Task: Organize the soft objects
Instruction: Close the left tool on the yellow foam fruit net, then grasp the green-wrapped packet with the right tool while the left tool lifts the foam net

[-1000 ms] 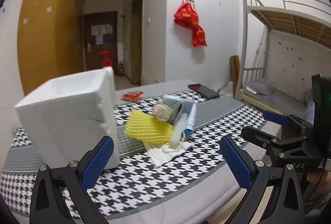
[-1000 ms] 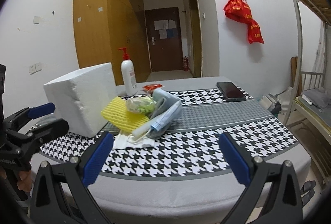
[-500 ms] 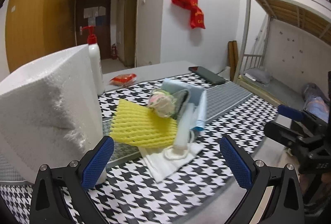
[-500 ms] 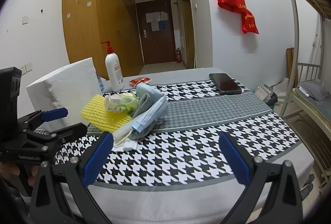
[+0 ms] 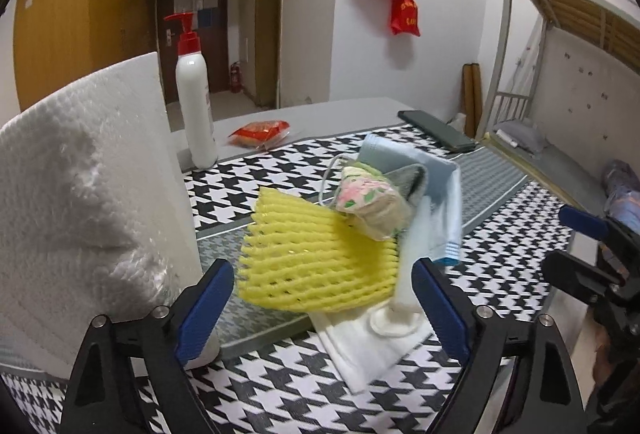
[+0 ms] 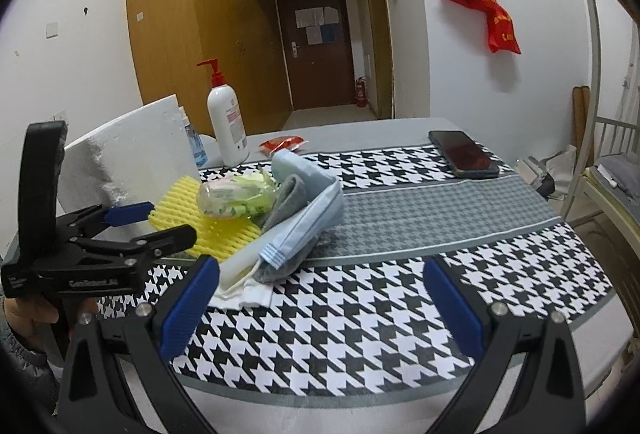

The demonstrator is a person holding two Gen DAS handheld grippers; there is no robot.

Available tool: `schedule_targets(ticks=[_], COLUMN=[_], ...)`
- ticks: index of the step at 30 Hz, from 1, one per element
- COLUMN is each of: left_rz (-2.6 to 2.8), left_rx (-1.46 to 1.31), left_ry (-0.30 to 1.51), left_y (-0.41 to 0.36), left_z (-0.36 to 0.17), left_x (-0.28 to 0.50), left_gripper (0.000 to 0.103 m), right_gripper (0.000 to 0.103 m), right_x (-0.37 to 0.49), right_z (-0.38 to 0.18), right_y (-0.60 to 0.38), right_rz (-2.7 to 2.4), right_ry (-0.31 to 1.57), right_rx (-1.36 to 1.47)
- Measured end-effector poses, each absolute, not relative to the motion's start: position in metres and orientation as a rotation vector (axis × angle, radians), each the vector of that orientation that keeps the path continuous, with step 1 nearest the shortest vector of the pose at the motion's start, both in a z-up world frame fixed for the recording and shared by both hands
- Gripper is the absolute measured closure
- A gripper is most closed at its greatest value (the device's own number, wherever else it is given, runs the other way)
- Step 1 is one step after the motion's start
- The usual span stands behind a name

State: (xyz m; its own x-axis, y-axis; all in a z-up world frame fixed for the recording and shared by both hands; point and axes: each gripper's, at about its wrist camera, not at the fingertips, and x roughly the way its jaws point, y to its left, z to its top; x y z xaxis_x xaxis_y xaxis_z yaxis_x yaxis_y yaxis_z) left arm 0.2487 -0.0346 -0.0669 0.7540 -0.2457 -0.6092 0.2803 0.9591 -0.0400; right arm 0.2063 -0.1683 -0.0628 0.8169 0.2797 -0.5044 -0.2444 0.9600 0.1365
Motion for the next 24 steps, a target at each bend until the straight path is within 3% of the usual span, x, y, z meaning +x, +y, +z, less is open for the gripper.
schedule_targets(ticks=[9,11,13,15,19,24], left_rz=[-0.294,-0.314,-0.342,-0.358,-0.408,-0.466], left_rx=[0.049,0.033,-0.001,-0.016,-0.011,-0.018], left_ry=[0.706,0.717,0.716,0.715,0.693,0.678], left_y=[-0.037,-0.035,-0.031,-0.028,-0.028,-0.03], left_z=[-0.075,-0.075,-0.074,-0.074,-0.073,-0.073], left_x=[0.267,0.27,0.273,0.272,0.267,0.26], left_gripper=[0.014,0.022,0.044,0.052,0.08,0.086], right_gripper=[0.0,0.0,0.0,0.0,0.0,0.0], right_x=[0.223,0.225,0.229,0.233,0.243,0.256], right_z=[-0.067,-0.068,-0.067,-0.068,-0.068,-0.069], right_y=[-0.161,-0.158,-0.157,-0.156,-0.151,-0.146], right_rz=[0.302,0.302,0.297,0.296,0.293,0.301], right_ry=[0.588,0.597,0.605,0.618,0.643,0.682], right_rx=[0.051,0.036,0.029,0.036,0.029,0.034])
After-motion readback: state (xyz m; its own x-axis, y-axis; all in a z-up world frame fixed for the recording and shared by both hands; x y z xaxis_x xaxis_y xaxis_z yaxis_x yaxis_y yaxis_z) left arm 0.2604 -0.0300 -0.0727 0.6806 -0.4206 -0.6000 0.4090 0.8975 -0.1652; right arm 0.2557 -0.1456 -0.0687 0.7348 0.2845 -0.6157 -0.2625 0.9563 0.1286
